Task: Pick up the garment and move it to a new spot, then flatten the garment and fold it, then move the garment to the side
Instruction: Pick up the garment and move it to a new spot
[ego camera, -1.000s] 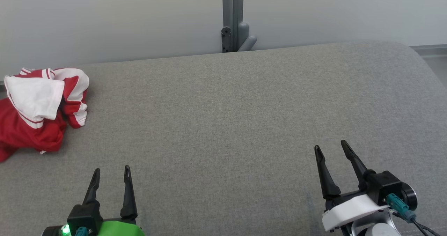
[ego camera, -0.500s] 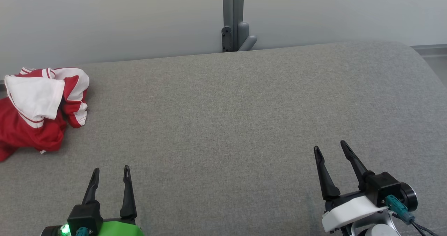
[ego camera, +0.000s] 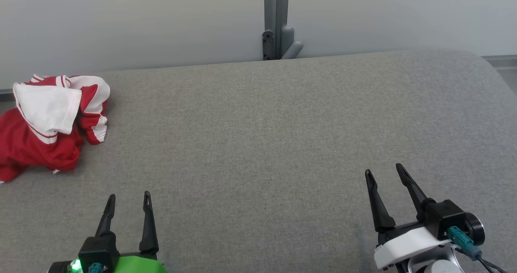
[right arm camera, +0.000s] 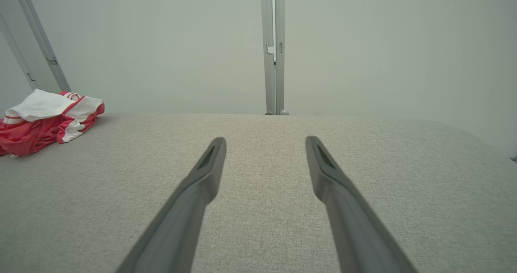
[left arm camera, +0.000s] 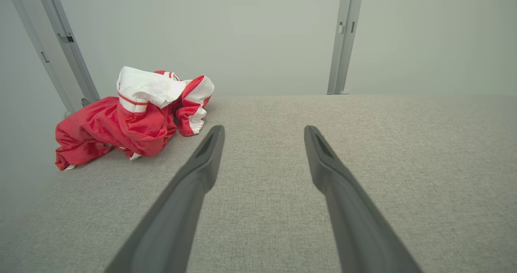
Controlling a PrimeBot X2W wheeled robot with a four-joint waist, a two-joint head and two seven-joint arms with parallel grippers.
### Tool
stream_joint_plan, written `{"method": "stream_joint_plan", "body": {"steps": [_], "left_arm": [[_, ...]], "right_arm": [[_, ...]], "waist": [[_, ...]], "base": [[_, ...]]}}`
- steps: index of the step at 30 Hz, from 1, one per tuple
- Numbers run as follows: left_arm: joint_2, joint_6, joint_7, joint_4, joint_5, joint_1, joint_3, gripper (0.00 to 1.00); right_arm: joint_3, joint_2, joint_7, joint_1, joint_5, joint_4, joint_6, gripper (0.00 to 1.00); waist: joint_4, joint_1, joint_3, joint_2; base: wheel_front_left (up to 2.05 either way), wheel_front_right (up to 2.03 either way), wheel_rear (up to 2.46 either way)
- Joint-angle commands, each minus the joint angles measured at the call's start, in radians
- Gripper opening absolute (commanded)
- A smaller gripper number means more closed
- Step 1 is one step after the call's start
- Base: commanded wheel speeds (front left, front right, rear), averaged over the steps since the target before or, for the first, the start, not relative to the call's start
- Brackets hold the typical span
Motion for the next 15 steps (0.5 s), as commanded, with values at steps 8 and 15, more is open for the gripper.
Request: {"method": "stream_joint_plan", "body": {"steps": [8, 15], "left_arm": [[0.001, 0.002, -0.004, -0.003, 0.012, 0.000, 0.004, 1.00], [0.001, -0.001, -0.004, -0.006, 0.018, 0.006, 0.008, 1.00]], "right_arm": [[0.000, -0.003, -0.004, 0.019, 0.007, -0.005, 0.000, 1.00], [0.006, -0.003, -0.004, 0.028, 0.014, -0.003, 0.000, 1.00]], "waist": [[0.095, 0.0000, -0.008, 0.0070], [0.246, 0.0000, -0.021, 0.0070]], "base": [[0.00, 0.00, 0.00], [0.00, 0.00, 0.00]]}}
